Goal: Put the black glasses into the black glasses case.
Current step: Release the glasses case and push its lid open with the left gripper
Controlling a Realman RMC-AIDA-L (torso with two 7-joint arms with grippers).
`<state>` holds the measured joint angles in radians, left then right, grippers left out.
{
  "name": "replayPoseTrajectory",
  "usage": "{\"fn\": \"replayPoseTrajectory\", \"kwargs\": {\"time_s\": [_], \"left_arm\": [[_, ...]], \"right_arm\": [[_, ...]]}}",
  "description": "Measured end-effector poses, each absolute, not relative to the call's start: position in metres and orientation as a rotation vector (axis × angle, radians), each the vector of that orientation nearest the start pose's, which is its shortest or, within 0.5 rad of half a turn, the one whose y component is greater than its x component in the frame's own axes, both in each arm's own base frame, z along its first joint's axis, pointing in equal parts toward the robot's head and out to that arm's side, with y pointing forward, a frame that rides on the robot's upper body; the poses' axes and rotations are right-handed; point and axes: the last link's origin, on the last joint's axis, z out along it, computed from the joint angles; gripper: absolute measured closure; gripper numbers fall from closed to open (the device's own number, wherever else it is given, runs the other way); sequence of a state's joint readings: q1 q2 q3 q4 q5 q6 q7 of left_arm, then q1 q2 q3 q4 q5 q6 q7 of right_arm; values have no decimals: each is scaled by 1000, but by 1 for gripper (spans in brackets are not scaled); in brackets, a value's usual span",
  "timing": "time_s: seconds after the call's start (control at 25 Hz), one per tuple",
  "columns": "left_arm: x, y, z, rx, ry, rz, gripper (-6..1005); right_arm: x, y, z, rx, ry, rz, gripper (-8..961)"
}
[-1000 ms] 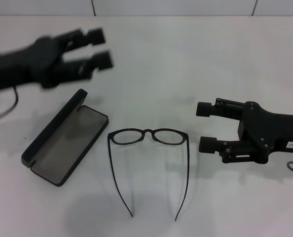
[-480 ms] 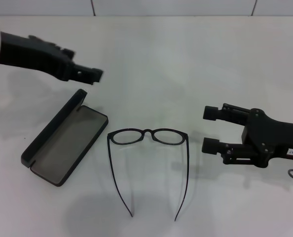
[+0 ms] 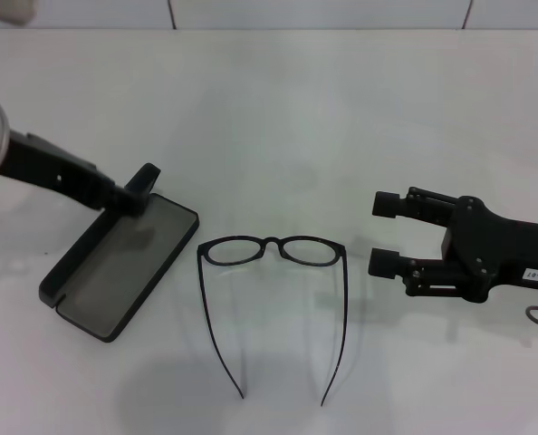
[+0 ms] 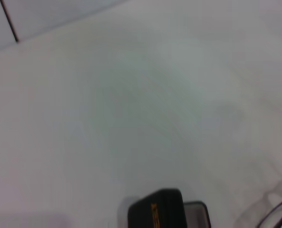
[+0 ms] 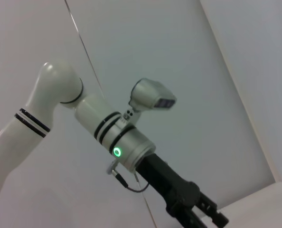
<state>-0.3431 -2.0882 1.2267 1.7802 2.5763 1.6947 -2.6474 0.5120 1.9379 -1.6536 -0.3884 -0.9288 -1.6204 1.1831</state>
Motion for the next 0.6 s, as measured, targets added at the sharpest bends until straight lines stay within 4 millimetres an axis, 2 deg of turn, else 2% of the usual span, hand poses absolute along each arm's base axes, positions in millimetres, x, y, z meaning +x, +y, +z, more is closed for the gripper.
{"fn": "replayPoseTrajectory", "kwargs": {"time_s": [0.24,0.44,0.6], "left_arm": [[-216,314,56,-2355,-1125,372,138],[-222,318,40,-2331,-1069,521,141],[-221,319,32,-2296,-1023,589,253]], "right_arm": [[223,293,-29,-2836,541,1232,94],[224,292,-31,-2834,551,1222,94],[227,290,-31,-2828,554,1219,95]]}}
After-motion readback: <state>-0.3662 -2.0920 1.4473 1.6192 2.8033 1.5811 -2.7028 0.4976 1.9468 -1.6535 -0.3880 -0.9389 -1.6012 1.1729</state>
